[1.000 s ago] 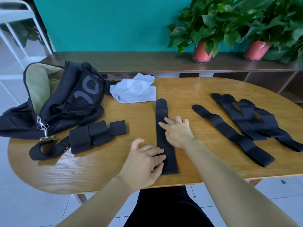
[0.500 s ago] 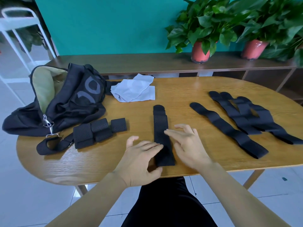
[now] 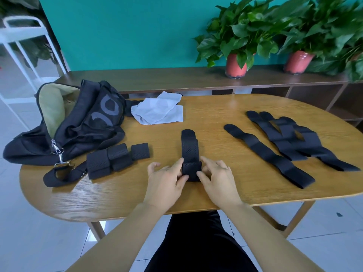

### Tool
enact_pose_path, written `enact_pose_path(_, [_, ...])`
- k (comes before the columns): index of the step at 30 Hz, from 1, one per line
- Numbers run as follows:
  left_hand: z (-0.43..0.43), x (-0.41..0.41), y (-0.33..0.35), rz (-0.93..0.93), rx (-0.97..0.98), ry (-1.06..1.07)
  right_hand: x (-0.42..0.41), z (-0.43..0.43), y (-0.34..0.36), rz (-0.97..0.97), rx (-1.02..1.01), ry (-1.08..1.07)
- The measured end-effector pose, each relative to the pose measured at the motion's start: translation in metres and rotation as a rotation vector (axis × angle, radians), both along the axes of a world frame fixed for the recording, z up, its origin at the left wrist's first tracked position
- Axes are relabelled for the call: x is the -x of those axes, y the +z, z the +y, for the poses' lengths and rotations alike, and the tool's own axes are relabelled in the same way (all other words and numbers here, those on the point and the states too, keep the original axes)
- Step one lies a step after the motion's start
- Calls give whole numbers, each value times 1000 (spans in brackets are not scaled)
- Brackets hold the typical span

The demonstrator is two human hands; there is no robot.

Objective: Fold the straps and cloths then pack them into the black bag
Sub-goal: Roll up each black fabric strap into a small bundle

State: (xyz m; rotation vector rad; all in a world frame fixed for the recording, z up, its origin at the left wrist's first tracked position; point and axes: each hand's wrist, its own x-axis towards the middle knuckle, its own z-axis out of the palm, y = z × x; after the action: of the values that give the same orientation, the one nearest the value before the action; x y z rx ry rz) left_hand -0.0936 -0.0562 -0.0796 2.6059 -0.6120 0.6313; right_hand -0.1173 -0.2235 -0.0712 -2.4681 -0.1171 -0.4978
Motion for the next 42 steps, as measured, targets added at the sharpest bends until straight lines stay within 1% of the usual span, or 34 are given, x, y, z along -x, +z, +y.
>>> enact_pose_path(2, [-3,-2,3,-13,-61,48,-3,4,-4,-9,-5,-40])
enact_pose_path(5, [-8,-3,13,66,-193,110,-6,7,-7,-29,15,-75])
enact_pose_path(8, [-11,-8,16,118,-238,131,-6,9,-11,-62,51,-100])
enact_pose_path(13, [-14,-15,17,209,-307,145,-8,10,-16,-89,184,-171])
enact_pose_path(17, [-14,-19,20,272,-361,130,-8,11,-18,-94,235,-219])
enact_pose_path(21, [-15,-21,23,322,-430,105,-7,13,-16,-112,246,-219])
enact_pose_path(24, [-19,-22,27,348,-517,100,-7,12,-16,-109,230,-212])
enact_pose_path(29, [-24,-19,31,331,-609,101,-7,13,-18,-96,241,-195])
enact_pose_path(31, [-21,-17,29,285,-574,104,-7,13,-18,-97,273,-200])
enact_pose_path(33, [-13,-15,25,175,-445,82,-6,13,-17,-98,306,-205])
enact_pose_path(35, [-6,-13,17,57,-328,-33,-6,14,-15,-101,345,-197])
enact_pose_path(36, [-4,-13,15,42,-316,-115,-6,14,-15,-102,363,-188])
enact_pose_path(38, [-2,-11,14,116,-326,-220,-6,15,-13,-88,379,-164])
enact_pose_path(40, [0,-12,16,186,-301,-244,-4,13,-12,-41,357,-128])
enact_pose_path(42, [3,-16,19,182,-297,-275,1,9,-9,40,343,-61])
